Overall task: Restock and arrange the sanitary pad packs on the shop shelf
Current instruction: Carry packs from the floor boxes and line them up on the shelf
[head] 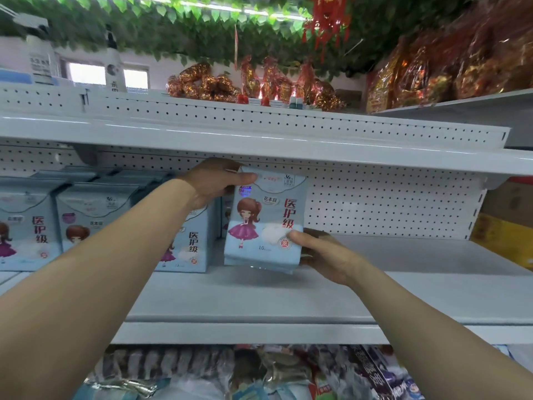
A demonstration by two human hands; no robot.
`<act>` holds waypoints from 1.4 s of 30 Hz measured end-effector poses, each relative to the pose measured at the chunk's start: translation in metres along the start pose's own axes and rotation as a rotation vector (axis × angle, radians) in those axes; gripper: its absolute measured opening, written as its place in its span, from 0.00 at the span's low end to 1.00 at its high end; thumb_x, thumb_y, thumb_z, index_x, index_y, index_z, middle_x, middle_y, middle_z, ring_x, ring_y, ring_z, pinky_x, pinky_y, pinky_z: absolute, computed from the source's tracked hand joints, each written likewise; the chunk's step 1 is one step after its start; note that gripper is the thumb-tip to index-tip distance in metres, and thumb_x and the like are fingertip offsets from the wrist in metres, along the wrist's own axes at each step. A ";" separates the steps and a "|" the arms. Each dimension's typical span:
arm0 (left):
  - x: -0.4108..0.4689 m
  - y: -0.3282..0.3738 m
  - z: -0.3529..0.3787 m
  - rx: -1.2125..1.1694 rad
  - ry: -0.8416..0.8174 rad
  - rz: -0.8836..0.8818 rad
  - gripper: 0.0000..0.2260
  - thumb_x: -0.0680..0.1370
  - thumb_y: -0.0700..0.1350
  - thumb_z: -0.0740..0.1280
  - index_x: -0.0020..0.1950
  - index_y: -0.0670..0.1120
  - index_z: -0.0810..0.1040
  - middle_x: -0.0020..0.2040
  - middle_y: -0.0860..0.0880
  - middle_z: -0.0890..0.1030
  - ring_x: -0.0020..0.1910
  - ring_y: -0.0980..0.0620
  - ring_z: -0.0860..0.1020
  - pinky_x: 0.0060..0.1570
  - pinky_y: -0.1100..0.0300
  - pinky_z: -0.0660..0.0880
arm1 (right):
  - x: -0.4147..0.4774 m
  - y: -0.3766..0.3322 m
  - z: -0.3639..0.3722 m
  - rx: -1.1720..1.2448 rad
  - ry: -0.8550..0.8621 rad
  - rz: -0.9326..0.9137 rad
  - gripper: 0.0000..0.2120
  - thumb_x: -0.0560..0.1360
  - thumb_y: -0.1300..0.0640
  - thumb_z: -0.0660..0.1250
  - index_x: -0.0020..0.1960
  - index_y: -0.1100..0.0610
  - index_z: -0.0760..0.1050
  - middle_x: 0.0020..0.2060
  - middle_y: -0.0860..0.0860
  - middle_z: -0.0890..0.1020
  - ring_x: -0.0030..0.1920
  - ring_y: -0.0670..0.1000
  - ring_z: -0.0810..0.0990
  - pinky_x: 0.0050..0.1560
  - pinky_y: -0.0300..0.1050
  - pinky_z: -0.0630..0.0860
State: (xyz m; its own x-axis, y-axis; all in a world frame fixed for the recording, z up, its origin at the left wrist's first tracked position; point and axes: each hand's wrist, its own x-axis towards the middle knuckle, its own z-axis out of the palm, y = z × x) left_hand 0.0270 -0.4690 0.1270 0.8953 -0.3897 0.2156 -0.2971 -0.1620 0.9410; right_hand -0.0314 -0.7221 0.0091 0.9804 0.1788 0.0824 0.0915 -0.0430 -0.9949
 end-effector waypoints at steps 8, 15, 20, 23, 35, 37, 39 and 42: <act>-0.038 0.008 -0.019 0.021 0.181 0.003 0.52 0.50 0.63 0.84 0.70 0.47 0.75 0.66 0.49 0.79 0.66 0.48 0.76 0.72 0.47 0.67 | -0.009 -0.016 0.029 -0.066 -0.050 -0.062 0.35 0.63 0.41 0.77 0.65 0.57 0.77 0.58 0.55 0.85 0.62 0.60 0.81 0.67 0.57 0.73; -0.091 0.016 -0.037 0.036 0.122 -0.105 0.25 0.67 0.41 0.78 0.63 0.51 0.78 0.55 0.44 0.85 0.48 0.51 0.85 0.46 0.63 0.80 | -0.023 -0.026 0.052 -0.150 -0.078 -0.074 0.37 0.60 0.41 0.79 0.65 0.55 0.77 0.55 0.54 0.86 0.62 0.62 0.80 0.68 0.65 0.72; -0.126 0.021 -0.080 0.164 0.075 -0.125 0.25 0.70 0.41 0.77 0.65 0.46 0.75 0.53 0.45 0.85 0.51 0.49 0.83 0.52 0.59 0.79 | -0.026 -0.030 0.110 -0.188 -0.087 -0.120 0.30 0.65 0.44 0.79 0.63 0.54 0.80 0.56 0.51 0.86 0.60 0.58 0.82 0.66 0.65 0.75; -0.148 0.018 -0.128 0.184 0.069 -0.112 0.24 0.69 0.40 0.76 0.63 0.48 0.75 0.53 0.43 0.85 0.50 0.46 0.85 0.49 0.56 0.80 | -0.015 -0.031 0.162 -0.194 -0.049 -0.150 0.29 0.65 0.45 0.80 0.63 0.53 0.80 0.56 0.50 0.86 0.59 0.53 0.84 0.63 0.62 0.78; -0.207 -0.050 -0.320 0.219 0.145 -0.164 0.25 0.69 0.38 0.77 0.64 0.49 0.76 0.57 0.43 0.83 0.53 0.42 0.84 0.55 0.42 0.80 | 0.052 -0.015 0.378 -0.174 0.029 -0.120 0.31 0.69 0.53 0.81 0.68 0.51 0.73 0.59 0.46 0.82 0.57 0.49 0.83 0.58 0.54 0.82; -0.208 -0.063 -0.338 0.221 0.145 -0.166 0.23 0.71 0.37 0.77 0.63 0.51 0.77 0.56 0.46 0.83 0.54 0.43 0.84 0.52 0.44 0.81 | 0.061 -0.010 0.398 -0.164 0.033 -0.117 0.31 0.70 0.56 0.80 0.69 0.52 0.72 0.59 0.47 0.82 0.57 0.48 0.83 0.58 0.53 0.82; -0.209 -0.073 -0.349 0.205 0.149 -0.166 0.23 0.71 0.36 0.76 0.63 0.51 0.76 0.56 0.46 0.83 0.53 0.44 0.83 0.49 0.46 0.82 | 0.068 -0.006 0.413 -0.161 0.044 -0.113 0.31 0.70 0.59 0.80 0.69 0.54 0.72 0.58 0.48 0.83 0.57 0.49 0.83 0.59 0.54 0.82; -0.210 -0.085 -0.357 0.175 0.153 -0.165 0.24 0.72 0.35 0.76 0.64 0.49 0.76 0.56 0.45 0.83 0.53 0.43 0.83 0.50 0.45 0.82 | 0.077 0.001 0.424 -0.170 0.054 -0.097 0.28 0.70 0.59 0.79 0.66 0.53 0.72 0.59 0.50 0.84 0.58 0.50 0.83 0.61 0.52 0.80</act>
State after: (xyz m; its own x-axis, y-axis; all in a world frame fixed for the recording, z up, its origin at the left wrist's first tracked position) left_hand -0.0173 -0.0502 0.0947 0.9721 -0.2060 0.1124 -0.1839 -0.3714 0.9101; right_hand -0.0296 -0.2917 -0.0107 0.9730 0.1377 0.1851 0.2098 -0.1945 -0.9582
